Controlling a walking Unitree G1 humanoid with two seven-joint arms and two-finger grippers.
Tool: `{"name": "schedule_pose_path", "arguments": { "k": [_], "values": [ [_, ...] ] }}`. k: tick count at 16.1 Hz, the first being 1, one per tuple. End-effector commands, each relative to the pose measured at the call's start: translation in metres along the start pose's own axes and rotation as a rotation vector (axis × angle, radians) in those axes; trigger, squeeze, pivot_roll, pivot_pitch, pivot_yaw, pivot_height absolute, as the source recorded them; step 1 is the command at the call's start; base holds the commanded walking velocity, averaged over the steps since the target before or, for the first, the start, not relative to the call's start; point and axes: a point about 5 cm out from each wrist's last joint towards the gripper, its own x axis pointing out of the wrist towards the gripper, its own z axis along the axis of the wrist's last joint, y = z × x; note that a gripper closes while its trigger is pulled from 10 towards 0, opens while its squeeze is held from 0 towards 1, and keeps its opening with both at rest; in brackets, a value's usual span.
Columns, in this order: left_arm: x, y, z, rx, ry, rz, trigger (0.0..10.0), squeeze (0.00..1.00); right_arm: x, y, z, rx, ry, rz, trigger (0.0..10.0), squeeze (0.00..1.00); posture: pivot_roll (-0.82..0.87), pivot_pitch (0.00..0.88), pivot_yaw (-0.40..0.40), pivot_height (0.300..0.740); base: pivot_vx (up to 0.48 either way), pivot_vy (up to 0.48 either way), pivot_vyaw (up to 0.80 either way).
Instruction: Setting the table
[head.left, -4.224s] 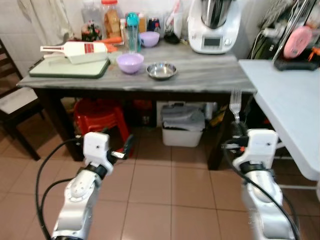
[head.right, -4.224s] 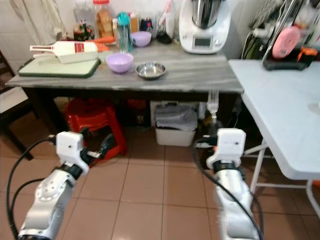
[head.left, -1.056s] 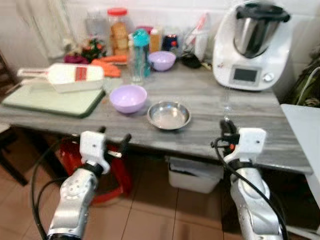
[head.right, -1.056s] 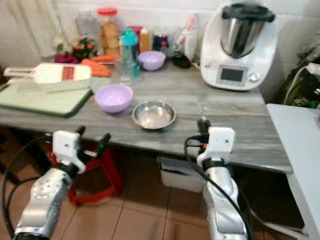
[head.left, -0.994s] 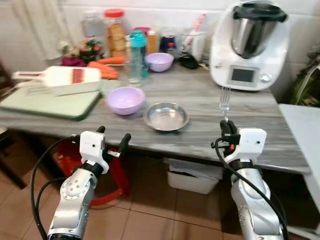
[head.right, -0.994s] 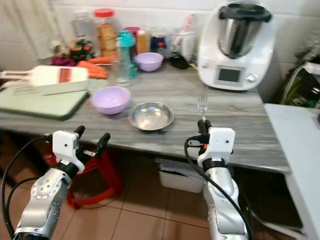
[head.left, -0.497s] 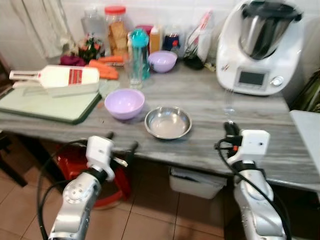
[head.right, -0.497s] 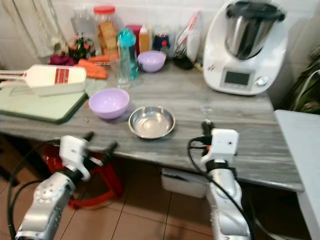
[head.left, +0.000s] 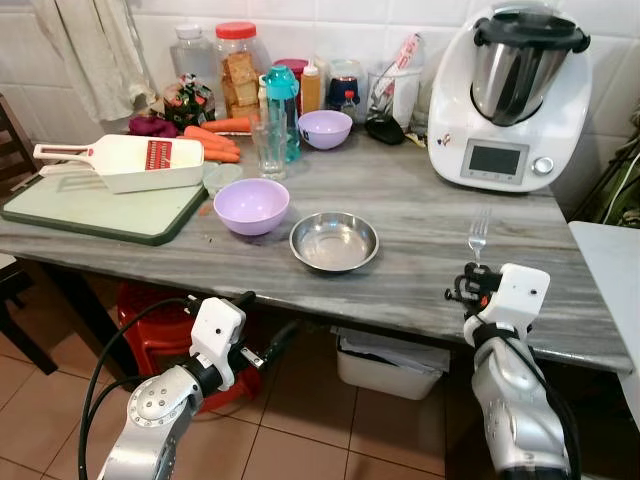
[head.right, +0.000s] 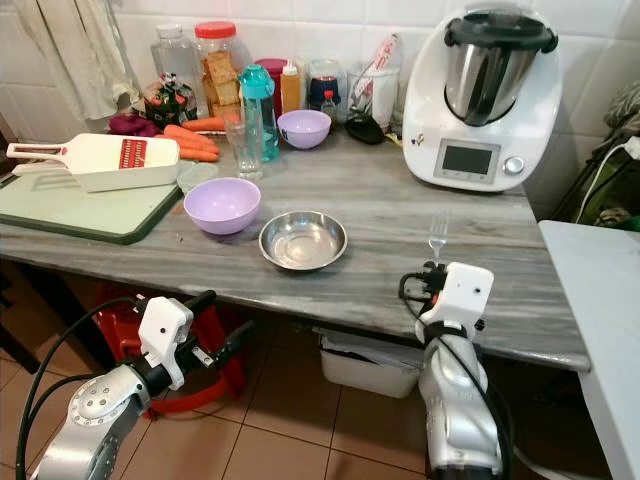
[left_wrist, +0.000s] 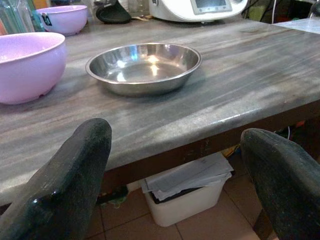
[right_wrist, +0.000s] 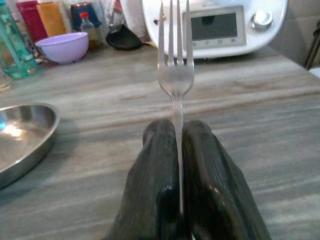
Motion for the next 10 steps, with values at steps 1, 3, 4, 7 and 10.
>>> {"name": "schedule_pose_path", "arguments": {
  "k": [1, 3, 4, 7, 10],
  "values": [
    [-0.001, 0.0, 0.004, 0.025, -0.009, -0.012, 10.0, 0.0, 0.005, -0.001, 0.0, 0.02, 0.02, -0.018, 10.0, 0.0, 0.05, 0.0, 0.01, 0.74, 0.0, 0.0, 0.0],
    [-0.002, -0.001, 0.005, 0.026, -0.006, -0.024, 10.0, 0.0, 0.014, 0.0, 0.0, 0.048, 0.06, -0.029, 10.0, 0.0, 0.05, 0.0, 0.01, 0.74, 0.0, 0.0, 0.0],
    [-0.002, -0.002, 0.005, 0.029, -0.004, -0.034, 10.0, 0.0, 0.019, 0.003, -0.001, 0.056, 0.085, -0.024, 10.0, 0.0, 0.06, 0.0, 0.012, 0.74, 0.0, 0.0, 0.0],
    [0.0, -0.01, 0.007, 0.037, -0.009, -0.073, 10.0, 0.0, 0.031, 0.012, -0.001, 0.088, 0.121, -0.018, 10.0, 0.0, 0.06, 0.0, 0.017, 0.74, 0.0, 0.0, 0.0],
    [-0.001, -0.018, 0.006, 0.053, -0.003, -0.127, 10.0, 0.0, 0.043, 0.024, 0.0, 0.146, 0.161, -0.014, 10.0, 0.0, 0.07, 0.0, 0.022, 0.74, 0.0, 0.0, 0.0]
  ]
}}
